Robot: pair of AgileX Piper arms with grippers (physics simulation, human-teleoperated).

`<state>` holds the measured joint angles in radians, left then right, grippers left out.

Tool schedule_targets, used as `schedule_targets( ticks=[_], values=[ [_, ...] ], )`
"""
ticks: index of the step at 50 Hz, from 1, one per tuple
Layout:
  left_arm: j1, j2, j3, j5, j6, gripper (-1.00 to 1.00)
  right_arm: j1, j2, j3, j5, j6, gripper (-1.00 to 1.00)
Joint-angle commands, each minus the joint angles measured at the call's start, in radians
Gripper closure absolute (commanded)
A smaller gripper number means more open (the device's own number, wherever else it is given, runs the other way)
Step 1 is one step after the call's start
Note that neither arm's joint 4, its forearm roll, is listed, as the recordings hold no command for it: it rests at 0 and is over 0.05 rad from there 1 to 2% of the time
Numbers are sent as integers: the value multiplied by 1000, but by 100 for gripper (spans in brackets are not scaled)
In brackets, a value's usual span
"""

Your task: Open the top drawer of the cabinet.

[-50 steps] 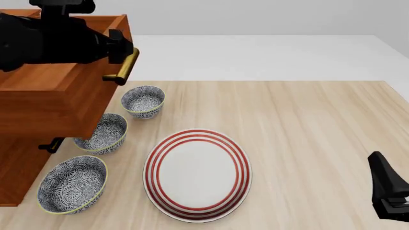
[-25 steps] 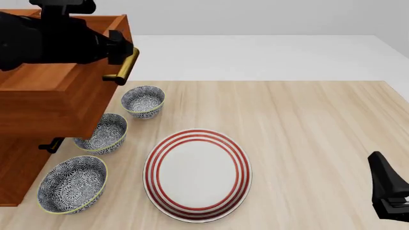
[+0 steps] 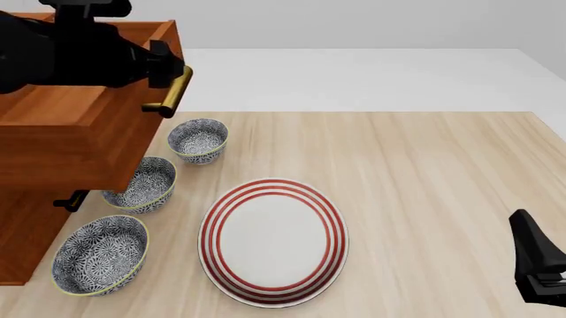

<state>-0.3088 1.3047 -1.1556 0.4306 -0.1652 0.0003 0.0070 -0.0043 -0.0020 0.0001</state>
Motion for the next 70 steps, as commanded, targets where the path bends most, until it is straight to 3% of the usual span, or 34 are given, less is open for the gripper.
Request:
schedule_targets(
  ticks=[1, 70],
  values=[
    [-87, -38, -34, -8, 112, -100, 0, 0, 0, 0, 0, -100],
    [-106, -97, -163, 68, 175, -100, 0, 0, 0, 0, 0, -100]
  ],
)
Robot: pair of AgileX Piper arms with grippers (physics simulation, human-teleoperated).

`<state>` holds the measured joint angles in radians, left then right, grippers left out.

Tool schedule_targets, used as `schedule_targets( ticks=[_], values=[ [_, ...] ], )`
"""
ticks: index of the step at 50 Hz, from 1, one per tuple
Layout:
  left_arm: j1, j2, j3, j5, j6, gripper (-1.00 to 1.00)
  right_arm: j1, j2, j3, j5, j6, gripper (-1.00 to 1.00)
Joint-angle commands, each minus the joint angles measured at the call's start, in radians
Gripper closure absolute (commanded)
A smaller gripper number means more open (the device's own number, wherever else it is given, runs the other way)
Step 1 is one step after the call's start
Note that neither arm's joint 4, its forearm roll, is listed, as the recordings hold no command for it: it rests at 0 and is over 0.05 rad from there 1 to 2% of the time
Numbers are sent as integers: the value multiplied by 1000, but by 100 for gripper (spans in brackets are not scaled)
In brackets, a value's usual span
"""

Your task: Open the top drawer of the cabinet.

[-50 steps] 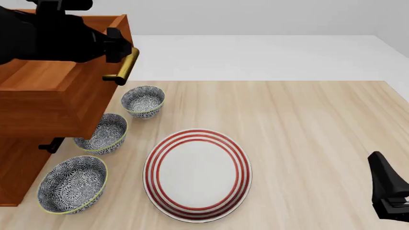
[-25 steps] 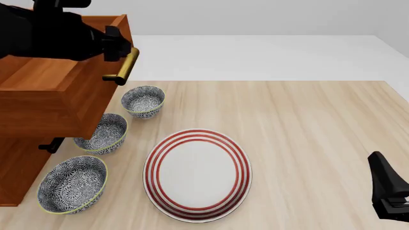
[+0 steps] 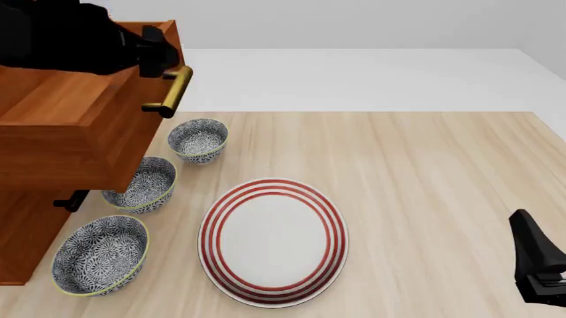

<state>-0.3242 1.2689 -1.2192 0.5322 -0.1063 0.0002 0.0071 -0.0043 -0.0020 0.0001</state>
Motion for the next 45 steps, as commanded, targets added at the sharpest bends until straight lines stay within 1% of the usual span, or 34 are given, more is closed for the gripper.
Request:
schedule_targets(
  ticks=[1, 45],
  values=[
    [-91, -61, -99, -34, 116, -100, 0, 0, 0, 0, 0, -100],
    [-114, -109, -156, 11, 166, -100, 0, 0, 0, 0, 0, -100]
  ],
)
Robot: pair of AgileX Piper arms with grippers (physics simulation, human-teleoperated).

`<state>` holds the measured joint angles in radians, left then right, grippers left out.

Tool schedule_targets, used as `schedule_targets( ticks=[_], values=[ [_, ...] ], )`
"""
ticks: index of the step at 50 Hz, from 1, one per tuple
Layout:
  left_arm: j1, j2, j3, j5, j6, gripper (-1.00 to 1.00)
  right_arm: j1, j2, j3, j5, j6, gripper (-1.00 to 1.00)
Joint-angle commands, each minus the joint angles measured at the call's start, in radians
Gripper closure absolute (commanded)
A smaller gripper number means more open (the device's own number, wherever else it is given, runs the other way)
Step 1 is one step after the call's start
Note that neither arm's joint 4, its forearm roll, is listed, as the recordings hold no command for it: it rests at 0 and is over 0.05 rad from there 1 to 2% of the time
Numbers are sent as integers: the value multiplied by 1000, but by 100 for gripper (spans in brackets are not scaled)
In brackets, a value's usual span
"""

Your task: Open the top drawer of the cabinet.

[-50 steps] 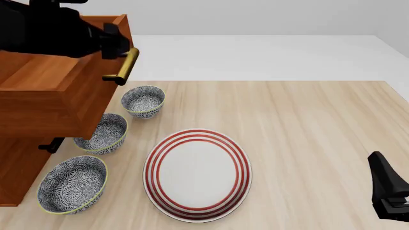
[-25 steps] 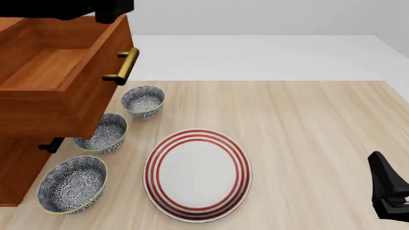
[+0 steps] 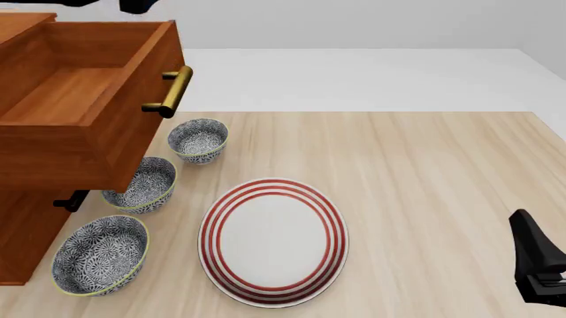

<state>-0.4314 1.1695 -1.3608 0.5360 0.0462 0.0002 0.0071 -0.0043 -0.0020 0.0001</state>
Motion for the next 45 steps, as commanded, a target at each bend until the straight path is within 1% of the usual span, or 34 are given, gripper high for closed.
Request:
schedule_targets(
  ticks=[1, 17, 45],
  values=[
    [-9, -12, -15, 8, 12, -100, 0, 0, 0, 0, 0, -100],
    [-25, -44, -24, 23, 21, -100, 0, 0, 0, 0, 0, -100],
    [-24, -88, -25, 30, 33, -100, 0, 0, 0, 0, 0, -100]
  ],
)
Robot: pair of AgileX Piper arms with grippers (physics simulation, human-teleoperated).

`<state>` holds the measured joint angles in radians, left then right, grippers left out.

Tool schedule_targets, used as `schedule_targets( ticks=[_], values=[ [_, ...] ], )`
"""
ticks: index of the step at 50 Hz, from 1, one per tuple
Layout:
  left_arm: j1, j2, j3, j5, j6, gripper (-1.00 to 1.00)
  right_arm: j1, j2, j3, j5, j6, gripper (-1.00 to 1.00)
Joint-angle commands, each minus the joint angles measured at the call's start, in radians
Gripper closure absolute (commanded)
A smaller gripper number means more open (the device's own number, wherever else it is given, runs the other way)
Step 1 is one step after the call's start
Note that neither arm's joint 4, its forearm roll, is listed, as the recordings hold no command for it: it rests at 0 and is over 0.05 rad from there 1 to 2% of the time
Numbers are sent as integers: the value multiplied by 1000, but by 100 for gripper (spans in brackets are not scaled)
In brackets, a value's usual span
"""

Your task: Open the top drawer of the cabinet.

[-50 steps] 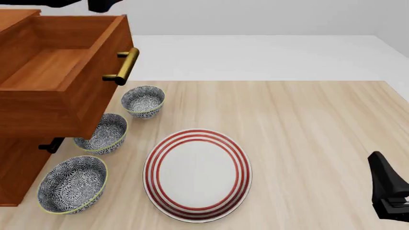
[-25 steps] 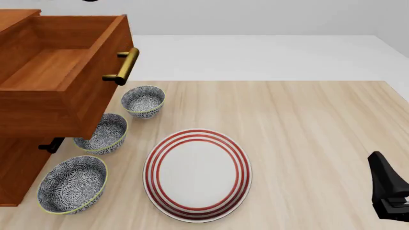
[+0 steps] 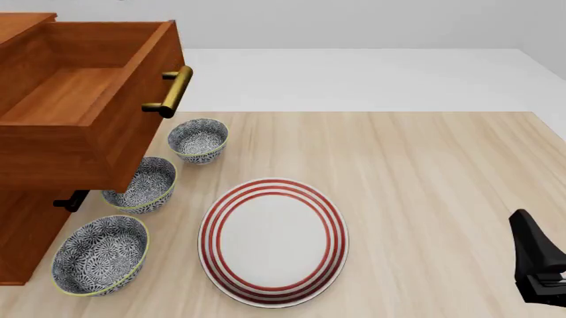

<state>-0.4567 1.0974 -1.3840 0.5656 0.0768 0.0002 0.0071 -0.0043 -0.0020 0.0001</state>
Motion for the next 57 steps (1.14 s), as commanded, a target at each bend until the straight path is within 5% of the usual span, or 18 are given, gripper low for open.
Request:
schedule_targets(
  ticks=[1, 57],
  values=[
    [-2, -18, -2, 1, 3, -100, 0, 0, 0, 0, 0, -100],
    [-95, -95, 90, -40, -21, -100, 0, 0, 0, 0, 0, -100]
  ],
)
